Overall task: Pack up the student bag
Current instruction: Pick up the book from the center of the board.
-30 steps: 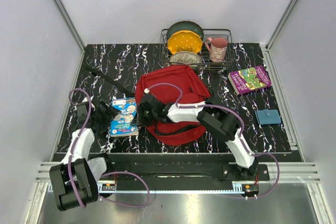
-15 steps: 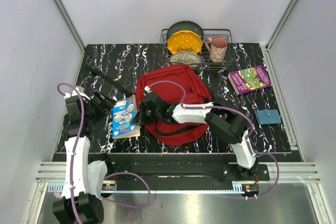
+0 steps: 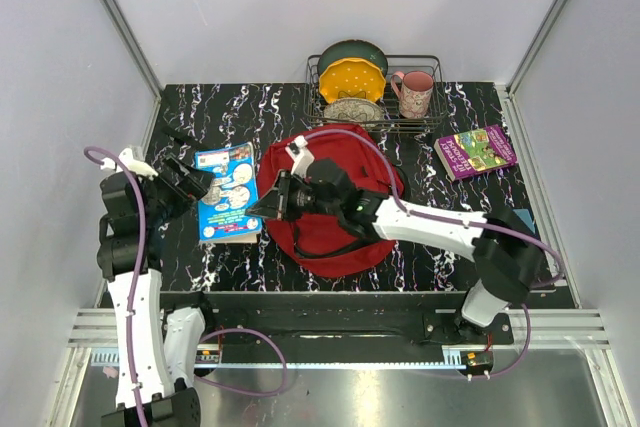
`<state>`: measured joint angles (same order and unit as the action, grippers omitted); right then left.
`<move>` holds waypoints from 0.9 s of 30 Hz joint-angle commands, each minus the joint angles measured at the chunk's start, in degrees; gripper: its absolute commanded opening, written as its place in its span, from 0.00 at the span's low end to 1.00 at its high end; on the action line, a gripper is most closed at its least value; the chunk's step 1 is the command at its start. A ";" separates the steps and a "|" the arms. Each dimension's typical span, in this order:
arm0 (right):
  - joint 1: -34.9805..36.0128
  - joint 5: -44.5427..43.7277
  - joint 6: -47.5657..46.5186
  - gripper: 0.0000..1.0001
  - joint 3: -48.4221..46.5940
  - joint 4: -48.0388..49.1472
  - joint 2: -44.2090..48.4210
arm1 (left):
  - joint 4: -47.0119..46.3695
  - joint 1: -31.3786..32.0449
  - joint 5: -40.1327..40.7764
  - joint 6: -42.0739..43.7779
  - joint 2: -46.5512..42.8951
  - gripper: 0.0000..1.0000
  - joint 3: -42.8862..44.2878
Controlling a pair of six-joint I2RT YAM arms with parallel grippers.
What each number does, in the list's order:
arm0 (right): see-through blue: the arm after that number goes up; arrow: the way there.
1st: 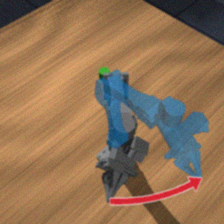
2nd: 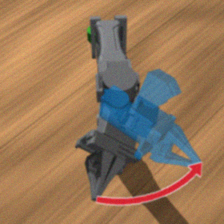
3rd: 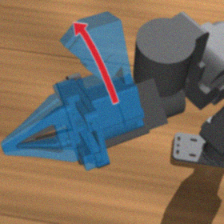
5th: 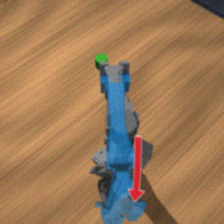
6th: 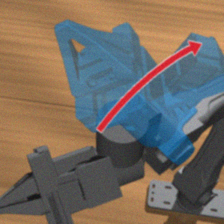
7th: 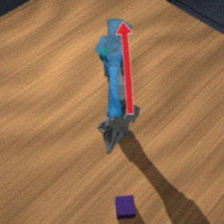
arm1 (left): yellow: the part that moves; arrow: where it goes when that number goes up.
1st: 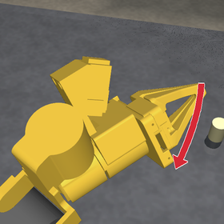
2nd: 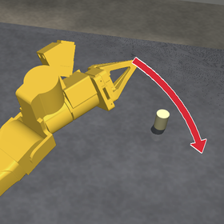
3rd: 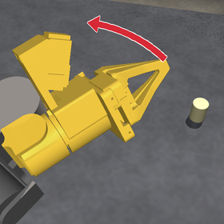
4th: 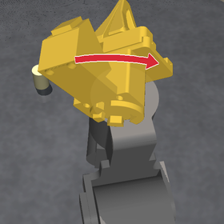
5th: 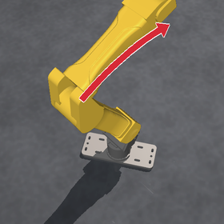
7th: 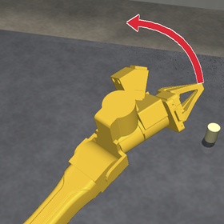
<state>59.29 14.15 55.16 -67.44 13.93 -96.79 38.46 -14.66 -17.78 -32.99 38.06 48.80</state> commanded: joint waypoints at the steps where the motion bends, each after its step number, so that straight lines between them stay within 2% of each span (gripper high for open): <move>1: 0.04 -0.62 -1.80 0.00 2.04 8.74 7.84 | -4.51 -0.02 -10.76 0.30 0.70 0.99 3.15; 3: -0.05 0.26 -1.89 0.00 3.36 9.44 9.51 | -7.94 -0.02 -17.15 -1.36 0.52 0.99 1.49; 9: -0.40 3.16 -3.03 0.00 7.93 14.27 13.20 | -27.27 -0.02 -34.91 -9.70 0.69 0.99 -4.05; 11: -0.66 4.03 -3.39 0.00 9.16 15.59 13.91 | -33.69 -0.02 -37.67 -11.73 1.13 0.99 -5.20; 18: -2.51 7.99 -6.46 0.00 12.24 17.27 17.95 | -38.28 1.38 -44.35 -13.15 4.55 0.93 -7.13; 25: -3.21 10.37 -8.66 0.00 12.86 16.74 19.45 | -38.19 2.35 -46.29 -11.83 7.02 0.95 -7.75; 27: -3.91 11.24 -9.01 0.00 12.34 16.39 19.45 | -38.28 3.05 -47.43 -10.87 7.63 0.93 -7.40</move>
<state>56.42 22.17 48.62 -54.04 22.90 -80.42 4.23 -12.43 -60.42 -44.91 44.84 41.28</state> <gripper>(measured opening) 0.098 0.951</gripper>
